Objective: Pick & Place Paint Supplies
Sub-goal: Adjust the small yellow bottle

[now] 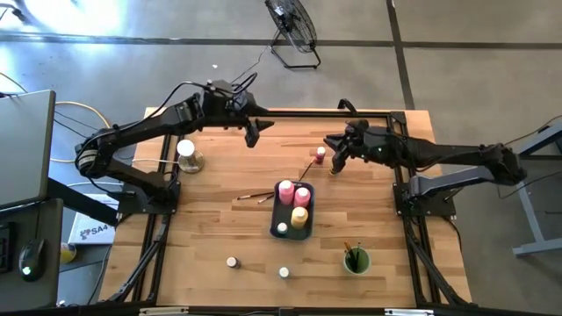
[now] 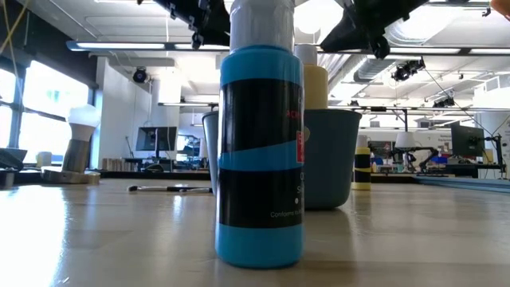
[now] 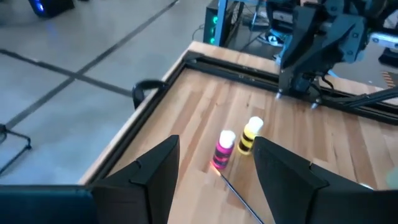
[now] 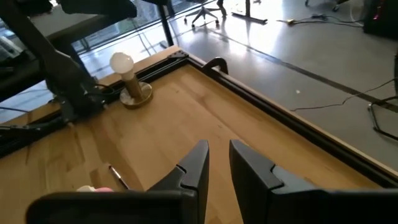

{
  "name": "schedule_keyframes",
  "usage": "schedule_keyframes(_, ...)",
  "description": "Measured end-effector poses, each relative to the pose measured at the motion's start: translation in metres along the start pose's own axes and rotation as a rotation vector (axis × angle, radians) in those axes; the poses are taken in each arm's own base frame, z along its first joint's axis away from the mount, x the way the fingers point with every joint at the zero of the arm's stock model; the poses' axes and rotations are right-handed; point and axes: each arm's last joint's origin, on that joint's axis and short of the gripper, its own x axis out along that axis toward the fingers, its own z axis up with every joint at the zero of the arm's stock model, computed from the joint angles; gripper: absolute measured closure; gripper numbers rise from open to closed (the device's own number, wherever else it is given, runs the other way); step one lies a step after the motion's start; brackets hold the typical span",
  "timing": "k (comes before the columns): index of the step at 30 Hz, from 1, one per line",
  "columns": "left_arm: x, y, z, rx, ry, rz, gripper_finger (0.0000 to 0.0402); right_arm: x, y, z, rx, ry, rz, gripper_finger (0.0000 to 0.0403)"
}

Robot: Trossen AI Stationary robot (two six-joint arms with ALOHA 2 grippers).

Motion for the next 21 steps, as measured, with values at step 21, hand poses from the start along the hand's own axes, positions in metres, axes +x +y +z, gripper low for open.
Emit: schedule_keyframes(21, -0.001, 0.003, -0.014, -0.015, 0.147, 0.109, 0.0202, 0.005, -0.016, 0.023, 0.069, -0.171, -0.011, 0.0347)
